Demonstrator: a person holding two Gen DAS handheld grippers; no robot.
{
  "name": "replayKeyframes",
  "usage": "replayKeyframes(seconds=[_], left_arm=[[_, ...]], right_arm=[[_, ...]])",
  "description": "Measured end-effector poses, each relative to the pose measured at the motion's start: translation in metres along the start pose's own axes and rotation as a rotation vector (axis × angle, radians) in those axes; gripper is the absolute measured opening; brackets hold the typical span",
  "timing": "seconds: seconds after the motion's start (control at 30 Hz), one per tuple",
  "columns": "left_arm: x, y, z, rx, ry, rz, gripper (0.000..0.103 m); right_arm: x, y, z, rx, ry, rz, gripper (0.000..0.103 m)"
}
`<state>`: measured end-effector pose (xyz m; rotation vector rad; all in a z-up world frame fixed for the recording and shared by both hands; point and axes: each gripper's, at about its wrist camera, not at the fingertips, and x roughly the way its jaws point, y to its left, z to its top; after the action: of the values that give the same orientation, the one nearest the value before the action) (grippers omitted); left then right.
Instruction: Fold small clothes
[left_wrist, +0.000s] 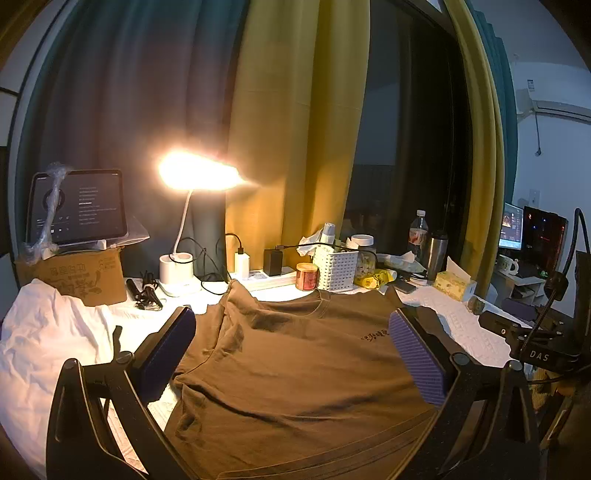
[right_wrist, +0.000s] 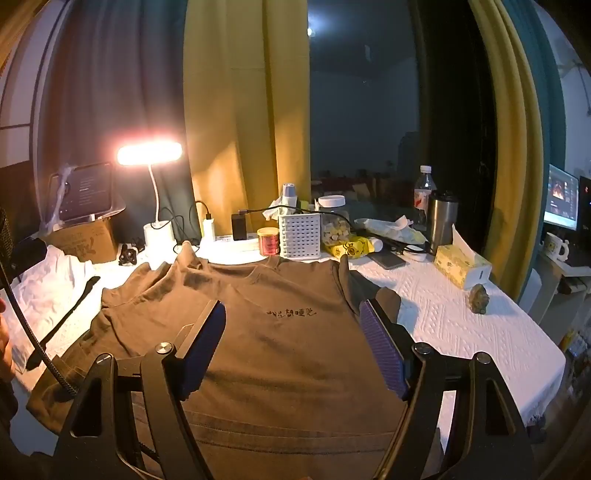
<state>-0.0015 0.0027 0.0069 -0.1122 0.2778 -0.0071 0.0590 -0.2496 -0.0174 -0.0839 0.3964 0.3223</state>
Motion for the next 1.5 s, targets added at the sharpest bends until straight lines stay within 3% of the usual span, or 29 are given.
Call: replayKeyframes(seconds=[1.5], left_arm=[[-0.0009,-0.0022,-0.0036,-0.002,-0.008,-0.004,0.102]], right_arm=[[0.0005,0.0015,-0.0008,0.002,0.005,-0.002,0.078]])
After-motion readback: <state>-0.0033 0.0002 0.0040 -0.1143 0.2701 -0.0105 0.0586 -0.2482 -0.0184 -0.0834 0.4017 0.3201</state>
